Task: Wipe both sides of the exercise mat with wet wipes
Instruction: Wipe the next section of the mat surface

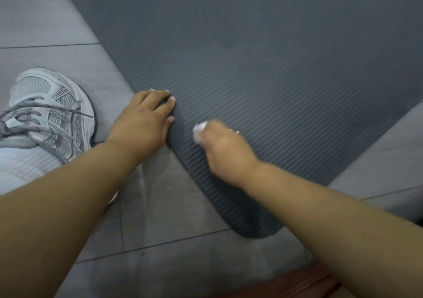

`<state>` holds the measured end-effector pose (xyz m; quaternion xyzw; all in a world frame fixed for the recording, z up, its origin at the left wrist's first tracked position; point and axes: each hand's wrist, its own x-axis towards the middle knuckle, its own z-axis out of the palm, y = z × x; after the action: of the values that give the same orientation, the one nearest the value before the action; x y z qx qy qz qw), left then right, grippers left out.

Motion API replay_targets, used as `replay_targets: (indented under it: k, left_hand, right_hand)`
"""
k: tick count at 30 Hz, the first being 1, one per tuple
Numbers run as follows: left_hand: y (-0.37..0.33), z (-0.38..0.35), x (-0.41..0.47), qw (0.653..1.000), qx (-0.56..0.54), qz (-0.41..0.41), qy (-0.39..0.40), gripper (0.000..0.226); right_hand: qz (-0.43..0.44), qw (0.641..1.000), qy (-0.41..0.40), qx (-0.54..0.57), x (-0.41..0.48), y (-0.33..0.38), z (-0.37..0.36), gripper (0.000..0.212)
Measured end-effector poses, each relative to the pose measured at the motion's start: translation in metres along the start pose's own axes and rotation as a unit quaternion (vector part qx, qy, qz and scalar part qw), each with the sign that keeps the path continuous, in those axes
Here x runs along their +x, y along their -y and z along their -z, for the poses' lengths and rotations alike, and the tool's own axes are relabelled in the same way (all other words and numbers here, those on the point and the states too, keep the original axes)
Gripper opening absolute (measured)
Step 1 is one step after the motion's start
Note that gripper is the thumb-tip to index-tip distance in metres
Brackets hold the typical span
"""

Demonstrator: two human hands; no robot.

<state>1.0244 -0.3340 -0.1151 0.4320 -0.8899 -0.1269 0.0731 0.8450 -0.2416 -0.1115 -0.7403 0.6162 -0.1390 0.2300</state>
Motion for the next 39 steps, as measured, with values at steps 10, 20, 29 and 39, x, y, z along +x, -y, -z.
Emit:
replay_targets:
  k: [10,20,29,39]
  left_hand:
    - [0.019,0.002,0.011,0.998,0.063,-0.019,-0.011,0.050]
    - [0.046,0.029,0.031,0.980,0.117,-0.141,0.080,0.047]
    - [0.051,0.023,0.030,0.983,0.091,-0.148,0.062,0.050]
    - [0.066,0.031,0.042,0.995,0.009,-0.083,0.060,0.042]
  right_hand:
    - [-0.290,0.947,-0.131,-0.041,0.056,-0.088,0.071,0.020]
    - [0.235,0.963,0.100,-0.081,0.043,-0.037,0.025,0.037]
    - [-0.174,0.976,-0.125,-0.050,0.095,-0.062,0.045,0.027]
    - [-0.004,0.992,-0.083,-0.096,0.120,-0.099,0.065,0.023]
